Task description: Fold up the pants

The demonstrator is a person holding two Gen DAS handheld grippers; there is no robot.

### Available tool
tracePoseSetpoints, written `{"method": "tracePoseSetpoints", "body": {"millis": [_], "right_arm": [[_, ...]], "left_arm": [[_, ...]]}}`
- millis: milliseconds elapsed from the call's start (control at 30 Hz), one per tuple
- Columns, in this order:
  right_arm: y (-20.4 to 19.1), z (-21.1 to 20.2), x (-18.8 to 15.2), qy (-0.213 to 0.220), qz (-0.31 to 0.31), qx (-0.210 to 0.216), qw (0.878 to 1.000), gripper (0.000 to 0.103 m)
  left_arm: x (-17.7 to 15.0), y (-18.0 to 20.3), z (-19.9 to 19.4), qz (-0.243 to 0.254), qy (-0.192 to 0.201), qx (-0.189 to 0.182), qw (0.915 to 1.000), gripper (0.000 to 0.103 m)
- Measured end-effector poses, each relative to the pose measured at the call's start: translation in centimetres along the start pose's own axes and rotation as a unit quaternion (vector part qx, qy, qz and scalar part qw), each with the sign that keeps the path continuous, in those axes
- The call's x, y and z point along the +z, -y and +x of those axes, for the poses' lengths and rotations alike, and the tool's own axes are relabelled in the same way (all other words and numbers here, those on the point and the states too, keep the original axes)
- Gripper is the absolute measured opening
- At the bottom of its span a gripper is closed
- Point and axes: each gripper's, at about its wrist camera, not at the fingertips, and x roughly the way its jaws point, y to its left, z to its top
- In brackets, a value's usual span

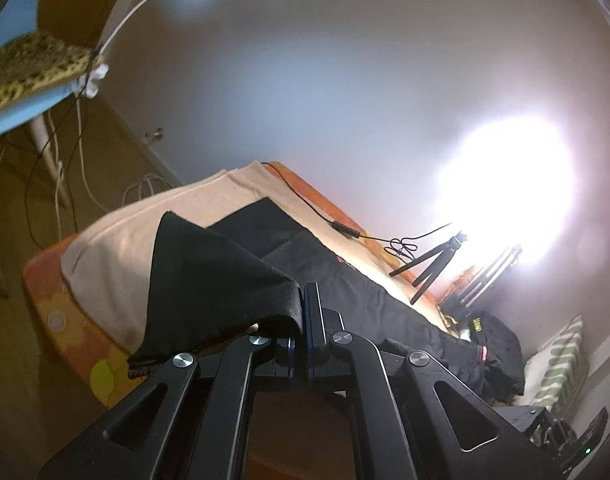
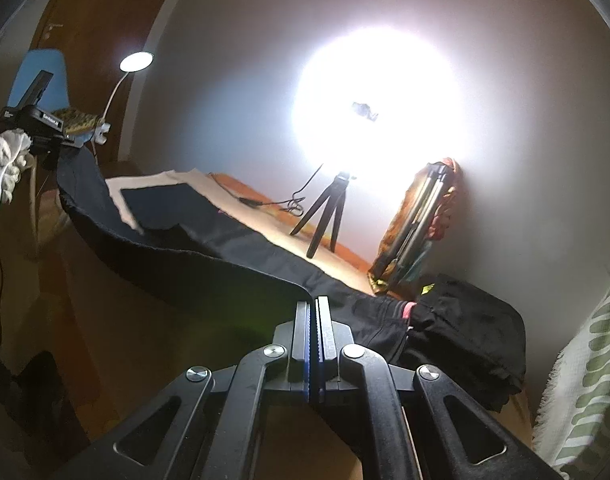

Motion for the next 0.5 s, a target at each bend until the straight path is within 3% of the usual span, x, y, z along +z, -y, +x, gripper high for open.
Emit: {"method": "tracePoseSetpoints", "body": {"millis": [167,500], "right_arm": [[0.6,1.1,0.3,-0.007,0.001,-0.001,1.000,0.000],[2.7,4.1,4.1,0.009,-0.016,-0.044,0.999,0.000]], "left_arm": [[1.0,0.0,1.0,0.001,-0.008,0.000,1.0000,0.002],[4.8,3.4,3.3,0.041,0.022,0.005,0.9989,0.002]]}}
